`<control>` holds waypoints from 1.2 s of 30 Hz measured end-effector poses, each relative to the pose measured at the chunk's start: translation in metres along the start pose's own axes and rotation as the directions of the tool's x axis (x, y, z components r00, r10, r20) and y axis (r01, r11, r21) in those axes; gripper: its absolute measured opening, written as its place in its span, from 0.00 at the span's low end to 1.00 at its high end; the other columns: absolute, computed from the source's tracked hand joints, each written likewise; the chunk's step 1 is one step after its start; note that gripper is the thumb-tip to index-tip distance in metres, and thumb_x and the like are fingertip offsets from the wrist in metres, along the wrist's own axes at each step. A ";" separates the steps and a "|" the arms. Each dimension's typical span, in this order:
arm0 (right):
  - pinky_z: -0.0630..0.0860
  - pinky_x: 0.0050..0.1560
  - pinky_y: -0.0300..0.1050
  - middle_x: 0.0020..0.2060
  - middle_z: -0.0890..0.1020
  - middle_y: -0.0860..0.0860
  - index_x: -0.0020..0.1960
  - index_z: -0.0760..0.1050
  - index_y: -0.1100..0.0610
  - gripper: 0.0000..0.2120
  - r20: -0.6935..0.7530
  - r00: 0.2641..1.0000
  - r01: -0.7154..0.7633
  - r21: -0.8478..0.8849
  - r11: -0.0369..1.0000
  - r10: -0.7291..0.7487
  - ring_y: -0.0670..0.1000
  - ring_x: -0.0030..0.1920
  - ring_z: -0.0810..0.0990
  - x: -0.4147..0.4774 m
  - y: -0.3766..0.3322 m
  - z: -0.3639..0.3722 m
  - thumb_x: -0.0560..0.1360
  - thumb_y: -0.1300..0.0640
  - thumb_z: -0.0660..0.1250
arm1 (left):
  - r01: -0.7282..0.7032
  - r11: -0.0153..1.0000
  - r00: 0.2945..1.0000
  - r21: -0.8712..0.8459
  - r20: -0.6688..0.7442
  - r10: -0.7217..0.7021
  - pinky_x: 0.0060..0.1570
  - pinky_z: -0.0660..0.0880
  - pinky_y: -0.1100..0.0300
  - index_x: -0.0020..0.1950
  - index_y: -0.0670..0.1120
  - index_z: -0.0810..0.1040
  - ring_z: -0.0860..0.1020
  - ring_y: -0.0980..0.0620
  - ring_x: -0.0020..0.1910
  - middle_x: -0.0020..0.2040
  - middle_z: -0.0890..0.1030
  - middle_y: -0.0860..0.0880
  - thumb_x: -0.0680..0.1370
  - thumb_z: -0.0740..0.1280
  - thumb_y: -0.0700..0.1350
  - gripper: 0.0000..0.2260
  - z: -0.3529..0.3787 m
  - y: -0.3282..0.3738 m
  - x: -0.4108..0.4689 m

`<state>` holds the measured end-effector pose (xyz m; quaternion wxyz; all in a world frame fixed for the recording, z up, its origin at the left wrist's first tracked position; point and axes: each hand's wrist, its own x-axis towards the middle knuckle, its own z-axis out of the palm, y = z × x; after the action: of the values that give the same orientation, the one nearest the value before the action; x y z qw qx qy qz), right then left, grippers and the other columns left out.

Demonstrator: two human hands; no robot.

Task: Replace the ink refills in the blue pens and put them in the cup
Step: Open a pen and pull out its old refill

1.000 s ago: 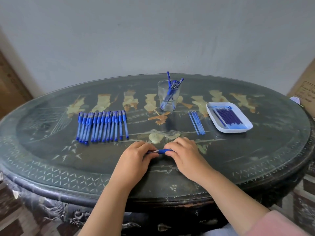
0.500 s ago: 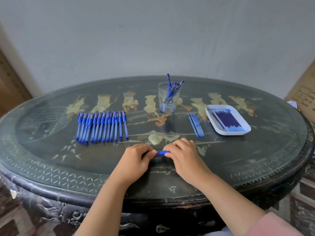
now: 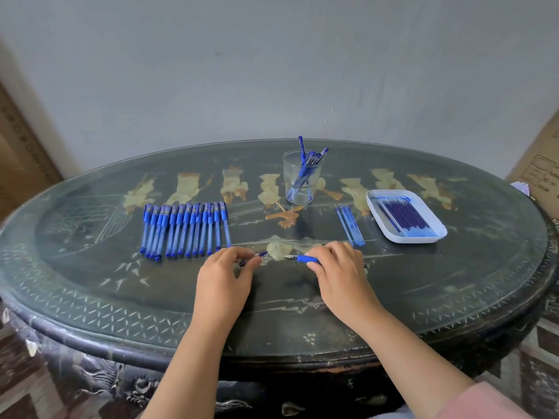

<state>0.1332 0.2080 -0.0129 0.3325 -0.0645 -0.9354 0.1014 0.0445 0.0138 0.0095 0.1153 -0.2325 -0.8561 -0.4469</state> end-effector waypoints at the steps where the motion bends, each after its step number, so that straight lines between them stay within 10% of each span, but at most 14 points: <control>1: 0.71 0.44 0.48 0.42 0.75 0.49 0.49 0.77 0.53 0.12 -0.001 1.000 0.005 -0.006 1.000 -0.005 0.53 0.42 0.74 0.000 -0.001 0.000 0.77 0.52 0.56 | -0.003 0.998 1.000 0.059 -0.006 0.004 0.49 0.75 0.63 0.45 0.49 0.83 0.78 0.57 0.45 0.43 0.82 0.56 0.73 0.75 0.45 0.03 0.001 -0.004 0.000; 9: 0.71 0.48 0.48 0.42 0.75 0.48 0.50 0.79 0.53 0.06 0.047 0.998 0.046 0.002 0.999 -0.046 0.52 0.43 0.74 0.000 -0.001 -0.002 0.74 0.60 0.71 | 0.114 0.988 0.993 0.106 0.019 -0.117 0.58 0.73 0.49 0.50 0.53 0.82 0.77 0.52 0.54 0.47 0.80 0.59 0.72 0.75 0.50 0.08 0.004 -0.004 0.003; 16: 0.73 0.43 0.50 0.41 0.75 0.49 0.51 0.79 0.54 0.07 0.009 0.989 0.148 0.039 0.988 -0.149 0.53 0.40 0.75 0.001 -0.005 -0.003 0.74 0.61 0.71 | -0.337 0.938 0.940 0.083 0.088 0.330 0.55 0.62 0.56 0.54 0.58 0.82 0.74 0.58 0.54 0.49 0.81 0.64 0.71 0.75 0.54 0.13 0.009 0.002 -0.006; 23: 0.59 0.43 0.41 0.41 0.74 0.47 0.51 0.76 0.52 0.09 0.017 0.976 0.219 -0.043 0.975 -0.219 0.49 0.41 0.71 0.001 -0.008 -0.001 0.79 0.53 0.58 | -0.394 0.915 0.919 0.082 0.031 0.393 0.48 0.65 0.55 0.45 0.52 0.83 0.74 0.57 0.46 0.40 0.81 0.59 0.74 0.73 0.48 0.02 0.017 -0.003 -0.004; 31: 0.70 0.41 0.44 0.42 0.76 0.48 0.53 0.77 0.54 0.08 0.011 0.976 0.216 -0.036 0.976 -0.216 0.51 0.41 0.75 0.001 -0.009 -0.001 0.79 0.54 0.60 | -0.310 0.946 0.949 0.099 0.094 0.301 0.49 0.67 0.55 0.37 0.51 0.81 0.76 0.56 0.44 0.36 0.80 0.59 0.82 0.46 0.65 0.30 0.012 0.003 -0.007; 36: 0.71 0.39 0.45 0.42 0.75 0.48 0.53 0.75 0.53 0.08 0.010 0.978 0.210 -0.030 0.977 -0.210 0.51 0.40 0.74 0.001 -0.008 -0.001 0.80 0.54 0.57 | -0.321 0.947 0.937 -0.026 0.139 0.322 0.58 0.67 0.56 0.56 0.54 0.77 0.75 0.61 0.53 0.49 0.79 0.63 0.76 0.68 0.54 0.10 0.012 0.002 -0.007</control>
<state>0.1331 0.2006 -0.0096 0.3372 0.0297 -0.9395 0.0517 0.0513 0.0229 0.0009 0.1252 -0.4005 -0.8120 -0.4057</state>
